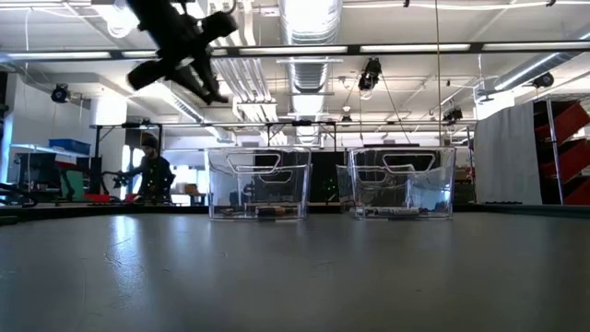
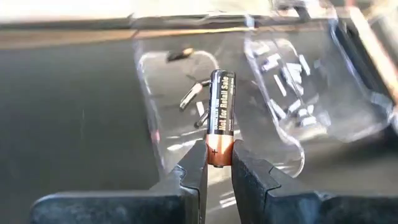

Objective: Sort batteries
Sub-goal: Put the black battery into the left transparent bin

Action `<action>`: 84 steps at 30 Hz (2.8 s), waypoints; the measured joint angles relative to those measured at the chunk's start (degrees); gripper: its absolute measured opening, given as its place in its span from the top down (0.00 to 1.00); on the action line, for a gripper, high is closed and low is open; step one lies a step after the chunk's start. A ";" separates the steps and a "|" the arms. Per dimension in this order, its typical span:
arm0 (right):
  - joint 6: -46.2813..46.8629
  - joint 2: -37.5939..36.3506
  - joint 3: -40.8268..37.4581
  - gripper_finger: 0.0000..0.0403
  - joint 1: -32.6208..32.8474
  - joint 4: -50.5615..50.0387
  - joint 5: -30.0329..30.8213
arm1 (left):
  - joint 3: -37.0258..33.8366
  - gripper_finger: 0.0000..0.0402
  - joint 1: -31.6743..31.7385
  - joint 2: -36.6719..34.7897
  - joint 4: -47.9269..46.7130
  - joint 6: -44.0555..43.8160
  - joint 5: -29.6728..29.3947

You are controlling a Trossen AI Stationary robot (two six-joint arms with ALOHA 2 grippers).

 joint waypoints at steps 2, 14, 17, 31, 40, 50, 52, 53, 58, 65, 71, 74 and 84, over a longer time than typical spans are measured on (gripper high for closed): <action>-0.12 -1.36 0.00 0.46 0.01 -0.02 -0.01 | 5.23 0.91 0.55 3.45 -2.12 9.32 0.94; 0.57 -3.65 -0.10 0.46 3.15 0.02 -0.27 | 27.92 0.91 7.18 25.21 -9.94 50.29 16.46; 3.64 -3.65 -0.56 0.46 4.45 0.01 -0.27 | 30.37 0.91 11.20 30.26 -13.36 52.26 18.81; 14.01 -3.63 -8.14 0.46 7.15 0.06 -1.46 | 31.54 0.91 15.81 41.27 -8.71 72.26 18.69; 14.28 -3.63 -8.81 0.46 7.15 0.19 -5.93 | 31.49 0.91 17.57 46.17 -8.33 68.85 19.55; 19.28 -3.63 -8.79 0.46 7.18 0.57 -7.08 | 31.45 0.91 17.58 51.34 -8.56 65.10 18.89; 19.80 -3.63 -8.79 0.46 7.18 0.72 -8.02 | 31.51 0.91 17.54 51.69 -8.56 63.78 18.57; 20.83 -3.63 -8.81 0.46 7.18 0.82 -8.26 | 31.52 0.91 17.54 51.74 -8.61 63.54 18.49; 23.11 -3.63 -8.79 0.46 7.18 1.18 -9.00 | 31.54 0.87 17.60 51.75 -9.02 63.52 18.09; 18.40 -3.63 -5.15 0.46 7.15 1.45 -9.41 | 31.39 0.77 17.58 52.01 -9.30 62.84 16.12; 7.28 -3.67 -0.19 0.46 6.56 1.46 -8.54 | 33.84 0.65 16.84 50.89 -9.39 61.70 16.00; 4.60 -3.67 1.24 0.46 5.38 1.03 -8.27 | 37.62 0.57 15.76 49.52 -12.20 61.91 15.98; -0.81 -3.72 5.40 0.46 3.45 0.67 -6.52 | 54.91 0.47 7.62 46.68 -47.10 52.16 18.18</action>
